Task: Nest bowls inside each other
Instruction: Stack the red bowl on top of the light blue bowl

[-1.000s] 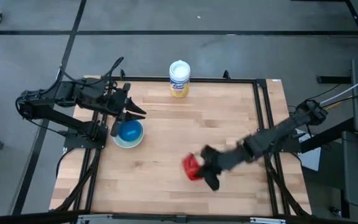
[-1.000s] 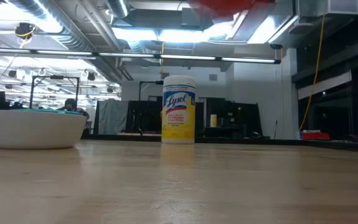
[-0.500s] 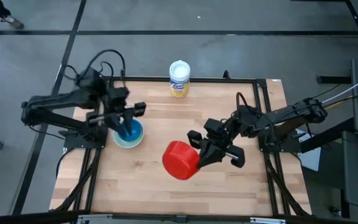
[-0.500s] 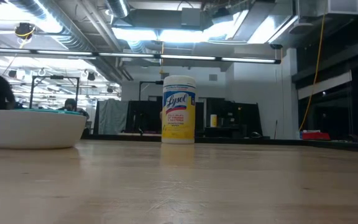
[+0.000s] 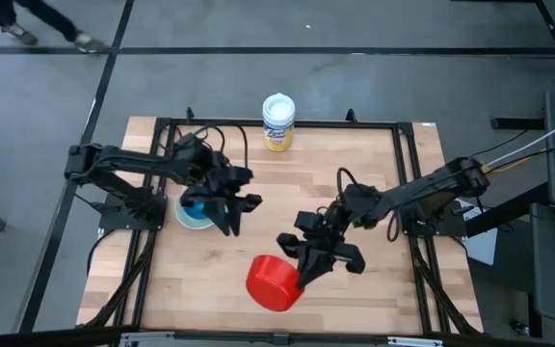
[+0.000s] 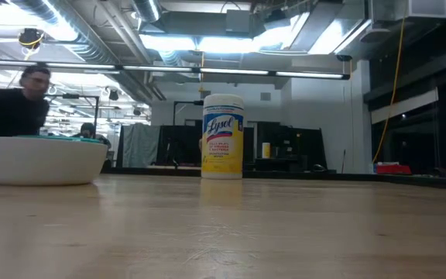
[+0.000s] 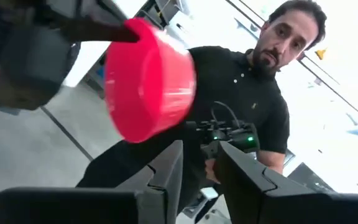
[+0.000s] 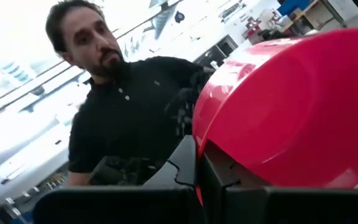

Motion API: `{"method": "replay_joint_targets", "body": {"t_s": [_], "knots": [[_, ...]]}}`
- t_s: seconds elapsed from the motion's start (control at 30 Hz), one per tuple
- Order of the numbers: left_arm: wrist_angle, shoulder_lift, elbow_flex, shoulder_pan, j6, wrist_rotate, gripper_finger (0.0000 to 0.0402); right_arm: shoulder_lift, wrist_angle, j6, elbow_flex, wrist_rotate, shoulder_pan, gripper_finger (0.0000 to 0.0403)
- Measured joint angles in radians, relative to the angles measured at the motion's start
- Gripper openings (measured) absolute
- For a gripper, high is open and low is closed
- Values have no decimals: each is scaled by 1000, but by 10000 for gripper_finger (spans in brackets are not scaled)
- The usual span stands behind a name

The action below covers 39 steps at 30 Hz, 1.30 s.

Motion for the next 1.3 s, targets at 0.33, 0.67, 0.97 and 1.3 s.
{"method": "replay_joint_targets", "body": {"t_s": [0.33,0.67,0.97,1.3], "knots": [[12,78,2,-32,-21,0,119,14,-19,36,0,-21,-10,1],[11,110,2,-53,5,-25,121,89,102,109,0,-63,-23,1],[12,109,2,-69,42,-65,121,94,155,115,0,-47,-36,1],[4,109,2,-113,51,-75,120,94,153,106,0,1,-40,1]]}}
